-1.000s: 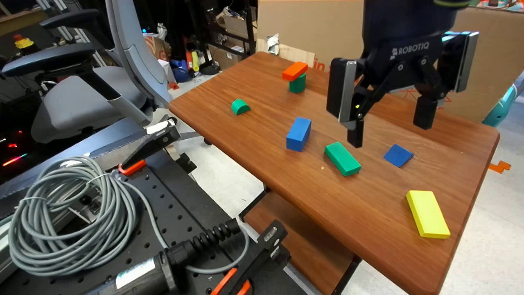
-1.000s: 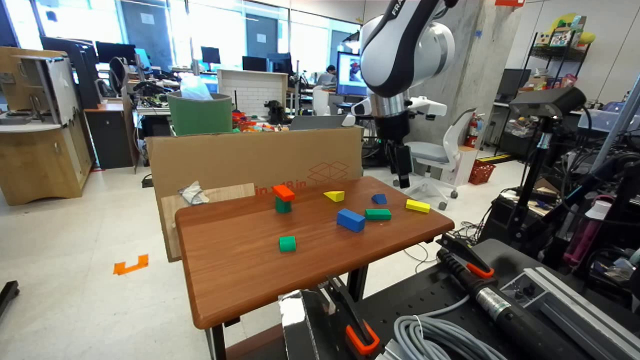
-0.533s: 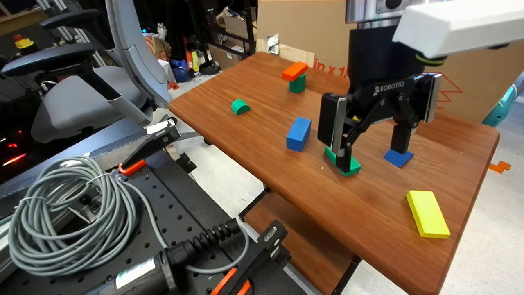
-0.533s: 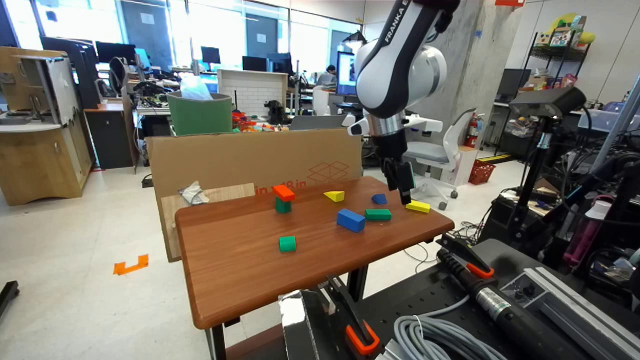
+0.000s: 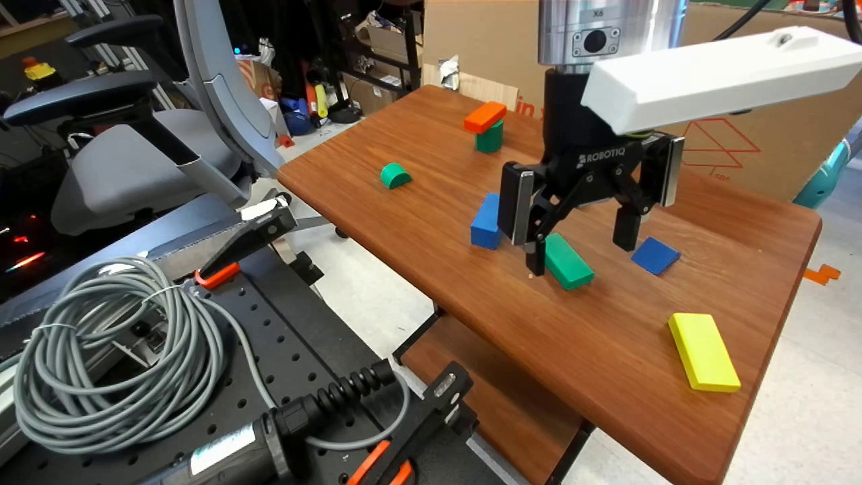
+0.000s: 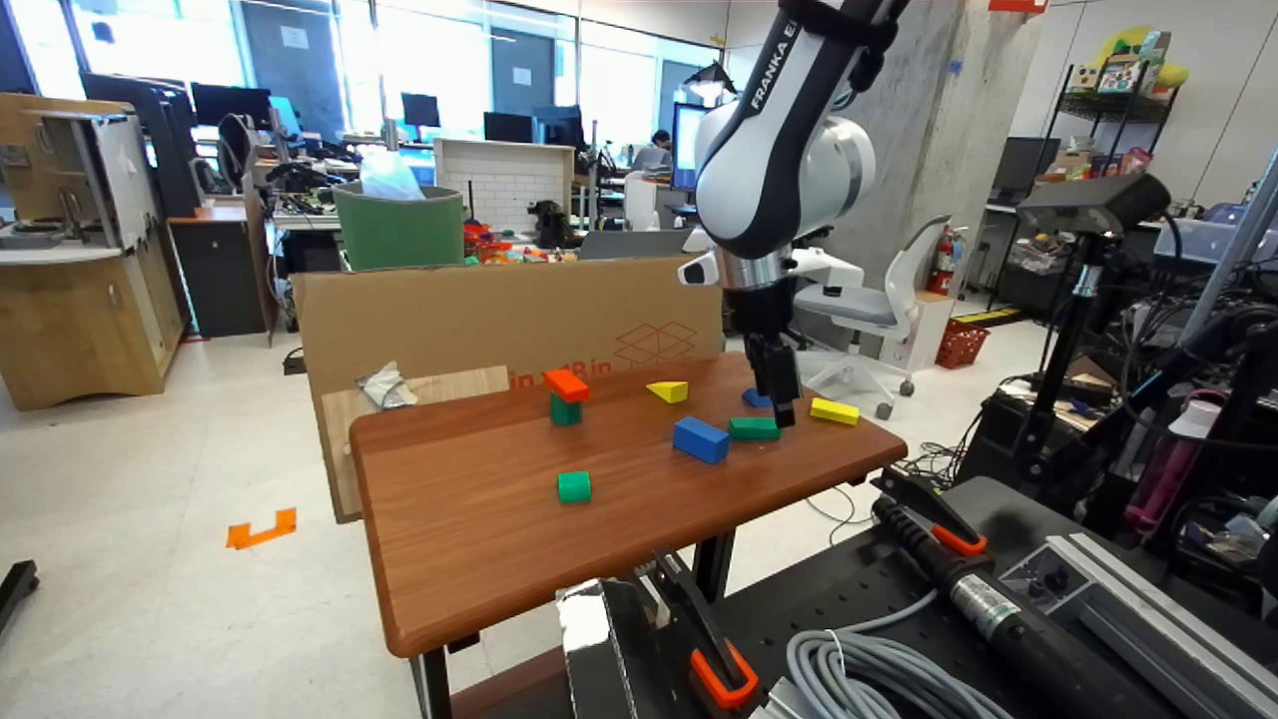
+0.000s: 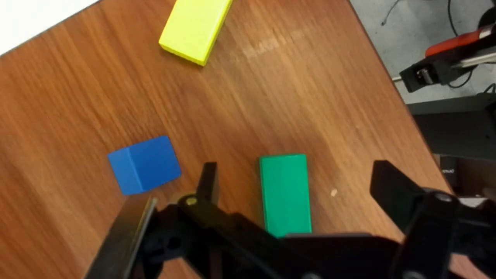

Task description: Pick the green block and put it on the blue block

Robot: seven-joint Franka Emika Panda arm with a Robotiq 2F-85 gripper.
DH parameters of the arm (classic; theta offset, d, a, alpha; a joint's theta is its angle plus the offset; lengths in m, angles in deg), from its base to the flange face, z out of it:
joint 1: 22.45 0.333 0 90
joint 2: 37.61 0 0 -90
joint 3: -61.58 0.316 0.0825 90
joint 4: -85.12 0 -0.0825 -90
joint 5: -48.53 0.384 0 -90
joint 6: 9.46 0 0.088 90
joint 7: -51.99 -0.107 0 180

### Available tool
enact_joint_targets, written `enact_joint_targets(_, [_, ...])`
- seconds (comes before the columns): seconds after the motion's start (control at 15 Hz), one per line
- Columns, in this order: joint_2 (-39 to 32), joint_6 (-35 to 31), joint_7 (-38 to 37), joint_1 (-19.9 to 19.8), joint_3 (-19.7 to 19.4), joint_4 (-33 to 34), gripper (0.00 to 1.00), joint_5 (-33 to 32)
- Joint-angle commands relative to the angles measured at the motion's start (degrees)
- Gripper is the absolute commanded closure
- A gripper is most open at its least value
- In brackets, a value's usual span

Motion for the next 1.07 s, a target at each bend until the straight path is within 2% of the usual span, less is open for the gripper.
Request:
enact_joint_targets(0.0, [0.36,-2.75,-1.36,-2.14,2.95,-0.66,0.00,4.59])
enact_joint_targets(0.27, [-0.28,-5.49,-2.07,-1.83,3.23,-1.10,0.00,6.36])
enact_joint_targets(0.53, [-1.42,-9.70,-4.24,-0.65,1.39,-1.40,0.00,3.53])
enact_joint_targets(0.93, [-3.08,-10.55,-5.57,0.10,-0.87,-1.29,0.00,-0.92])
enact_joint_targets(1.0, [-3.21,-9.95,-5.63,0.07,-0.93,-1.28,0.16,-1.43])
